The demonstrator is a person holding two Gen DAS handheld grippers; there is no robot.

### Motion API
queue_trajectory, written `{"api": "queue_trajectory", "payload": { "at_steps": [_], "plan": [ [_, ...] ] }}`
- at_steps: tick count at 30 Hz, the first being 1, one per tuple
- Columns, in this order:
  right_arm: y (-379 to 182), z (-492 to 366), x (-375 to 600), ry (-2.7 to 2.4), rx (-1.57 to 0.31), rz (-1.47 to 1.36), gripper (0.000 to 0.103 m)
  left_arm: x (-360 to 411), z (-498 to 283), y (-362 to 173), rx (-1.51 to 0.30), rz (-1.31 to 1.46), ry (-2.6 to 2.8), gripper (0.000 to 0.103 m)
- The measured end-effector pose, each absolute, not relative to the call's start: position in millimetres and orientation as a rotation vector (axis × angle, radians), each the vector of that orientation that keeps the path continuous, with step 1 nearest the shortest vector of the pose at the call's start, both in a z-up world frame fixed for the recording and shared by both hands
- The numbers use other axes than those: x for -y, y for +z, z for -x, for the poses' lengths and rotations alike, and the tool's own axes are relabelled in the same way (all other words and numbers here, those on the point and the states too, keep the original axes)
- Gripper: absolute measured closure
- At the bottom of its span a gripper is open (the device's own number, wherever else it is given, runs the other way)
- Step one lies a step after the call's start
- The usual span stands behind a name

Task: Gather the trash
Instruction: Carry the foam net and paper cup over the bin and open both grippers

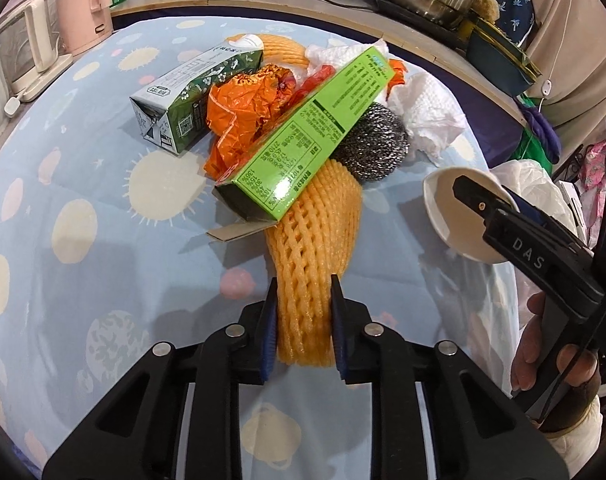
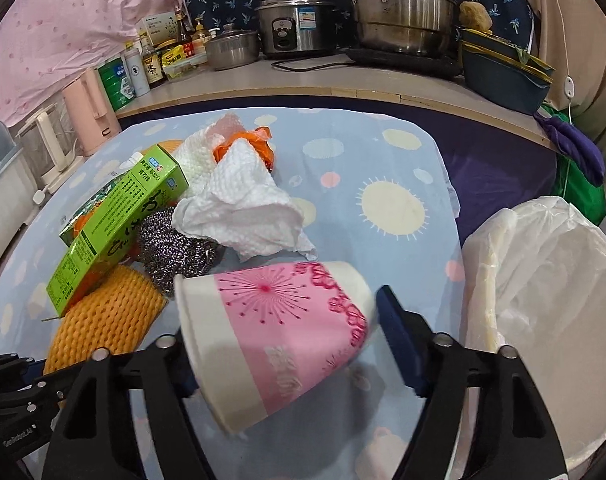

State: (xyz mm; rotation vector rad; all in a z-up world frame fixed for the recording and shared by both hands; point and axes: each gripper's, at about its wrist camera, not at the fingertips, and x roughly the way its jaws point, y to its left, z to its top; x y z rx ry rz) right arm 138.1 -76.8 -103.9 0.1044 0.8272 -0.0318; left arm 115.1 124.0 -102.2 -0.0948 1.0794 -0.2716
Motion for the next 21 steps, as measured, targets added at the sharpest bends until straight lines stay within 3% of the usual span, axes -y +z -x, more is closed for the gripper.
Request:
{"api": "queue_trajectory", "payload": {
  "at_steps": [4, 11, 21],
  "plan": [
    [-100.8, -128.9, 83.2, -0.030, -0.836, -0.143, 0.060, -123.4, -104.3, -92.3, -1.066, 0.088, -0.283, 0.083],
    [-94.5, -105.6, 89.1, -0.022, -0.833, -0.201, 0.075, -123.6, -81.8, -69.2, -1.028, 0.086, -0.306, 0.084],
    [-68.9, -68.1, 97.8, -0.031, -0.788, -0.257, 0.082, -116.1, -58.9, -26.4, -0.922, 0.076, -0.337, 0.084]
  ]
}}
